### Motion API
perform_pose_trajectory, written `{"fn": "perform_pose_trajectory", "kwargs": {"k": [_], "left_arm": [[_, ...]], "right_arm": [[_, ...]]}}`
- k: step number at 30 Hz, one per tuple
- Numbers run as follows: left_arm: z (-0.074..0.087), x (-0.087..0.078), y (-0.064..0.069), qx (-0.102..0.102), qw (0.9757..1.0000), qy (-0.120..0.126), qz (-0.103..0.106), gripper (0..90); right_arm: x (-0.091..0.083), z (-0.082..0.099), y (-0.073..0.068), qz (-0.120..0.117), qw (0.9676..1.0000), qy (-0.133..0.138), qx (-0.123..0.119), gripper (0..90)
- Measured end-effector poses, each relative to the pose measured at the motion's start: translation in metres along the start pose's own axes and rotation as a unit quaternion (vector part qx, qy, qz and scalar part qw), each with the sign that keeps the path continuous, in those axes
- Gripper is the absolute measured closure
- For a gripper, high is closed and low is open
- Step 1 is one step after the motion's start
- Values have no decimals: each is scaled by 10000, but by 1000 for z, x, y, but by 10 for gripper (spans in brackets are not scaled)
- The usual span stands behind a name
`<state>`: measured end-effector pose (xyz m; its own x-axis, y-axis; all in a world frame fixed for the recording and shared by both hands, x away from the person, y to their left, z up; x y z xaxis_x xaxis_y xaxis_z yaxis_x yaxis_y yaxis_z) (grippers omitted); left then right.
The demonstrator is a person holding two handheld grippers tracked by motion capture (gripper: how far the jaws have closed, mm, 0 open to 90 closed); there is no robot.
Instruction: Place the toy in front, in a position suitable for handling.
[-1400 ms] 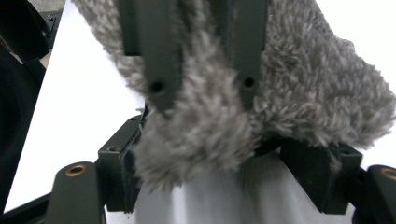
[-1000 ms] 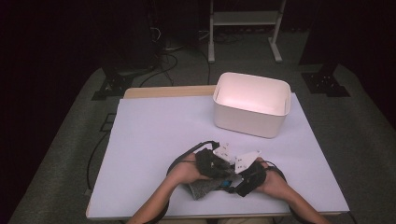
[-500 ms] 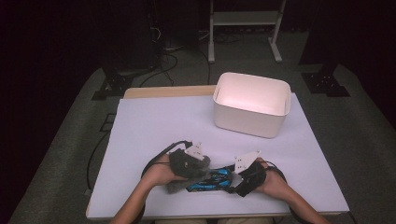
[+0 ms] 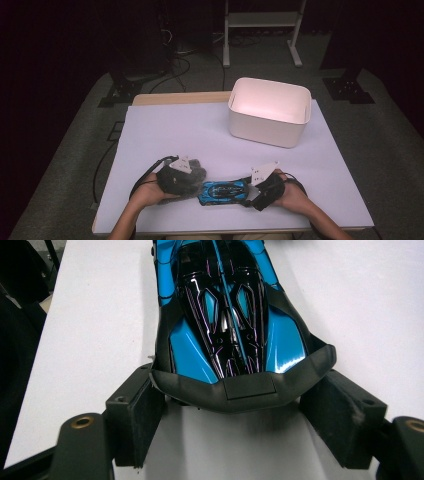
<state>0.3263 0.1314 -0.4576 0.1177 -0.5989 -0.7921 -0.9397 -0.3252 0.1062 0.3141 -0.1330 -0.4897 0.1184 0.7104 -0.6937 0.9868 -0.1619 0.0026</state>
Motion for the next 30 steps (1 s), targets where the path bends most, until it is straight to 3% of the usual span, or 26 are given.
{"fn": "perform_pose_trajectory", "kwargs": {"k": [9,19,23,30], "left_arm": [[-27,7,9,232,9994,232,143,778],[-64,27,14,544,9981,97,277,771],[-62,27,14,501,9982,137,315,772],[-32,17,11,182,9980,456,407,768]], "right_arm": [[0,1,0,-13,10000,17,21,253],[0,0,0,-9,10000,23,11,253],[0,1,1,-15,10000,33,-11,253],[0,0,0,-16,10000,12,36,253]]}}
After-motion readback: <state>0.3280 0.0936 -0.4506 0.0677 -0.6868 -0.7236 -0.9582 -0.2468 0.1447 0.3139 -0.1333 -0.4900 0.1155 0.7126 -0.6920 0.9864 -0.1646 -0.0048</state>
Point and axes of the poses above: each handheld gripper's, and its own axes: x roughly forward along the jaws, z roughly out of its underside, y roughly to its right, the point moved 4 cm from there along x, roughly forward along the jaws
